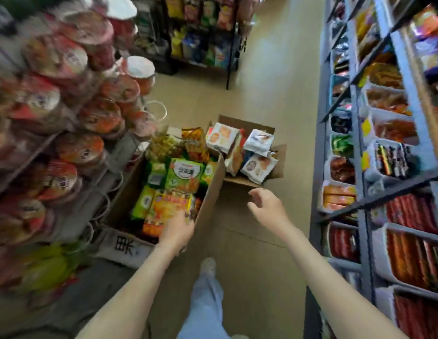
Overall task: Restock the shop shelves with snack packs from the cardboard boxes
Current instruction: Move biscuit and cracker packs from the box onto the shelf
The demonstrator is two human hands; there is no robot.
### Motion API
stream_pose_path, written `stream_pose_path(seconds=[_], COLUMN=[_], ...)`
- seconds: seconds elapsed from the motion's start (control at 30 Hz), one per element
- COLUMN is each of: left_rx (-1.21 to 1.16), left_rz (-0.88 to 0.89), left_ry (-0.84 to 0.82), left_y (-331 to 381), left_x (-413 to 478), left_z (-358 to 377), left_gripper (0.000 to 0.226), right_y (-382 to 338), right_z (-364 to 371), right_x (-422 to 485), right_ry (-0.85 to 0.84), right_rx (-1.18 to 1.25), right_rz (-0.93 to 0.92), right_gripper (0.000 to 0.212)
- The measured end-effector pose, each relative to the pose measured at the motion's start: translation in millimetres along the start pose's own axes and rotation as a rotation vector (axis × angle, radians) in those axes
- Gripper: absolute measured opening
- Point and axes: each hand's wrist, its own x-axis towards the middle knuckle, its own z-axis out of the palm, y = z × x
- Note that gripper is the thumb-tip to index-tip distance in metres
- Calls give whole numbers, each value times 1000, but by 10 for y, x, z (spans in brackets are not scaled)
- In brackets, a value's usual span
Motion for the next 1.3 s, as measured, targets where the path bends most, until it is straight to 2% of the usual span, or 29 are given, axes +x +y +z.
stream_pose_path(seconds=[0.1, 0.27, 0.47, 0.63, 0.77, 0.87, 0.97, 1.3], left_rx=[1, -12, 59, 99, 15, -53, -37, -28], left_rz=[-130, -327, -352, -387, -437, -487, -448, -473], left_ry=[5, -62, -113, -89, -75, -55, -57, -92], left_y=[-355, -822, -1078, -1308, -1438, -1495, -1522, -1421], left_x=[327, 785, 1155, 1412, 1569, 1660, 1696, 1713], left_z=[-107, -122, 22, 184, 316, 383, 403, 184], left_gripper=[38, 70, 84, 103, 110, 110, 114, 116], right_y=[-145, -166, -134, -126, -61, -41, -90, -135], right_z=[333, 963, 1715, 2227, 2650, 2901, 2992, 2959], right_x=[424, 981, 1311, 1544, 1708, 1781, 1794, 1698], right_ry=[-112, -274, -405, -467, -443, -398, -403, -376], right_rx=[-35, -69, 32, 228, 352, 415, 429, 319], right_rz=[22, 95, 242, 379, 560, 658, 712, 569], right_gripper=[36, 44, 58, 56, 56, 84, 109, 118])
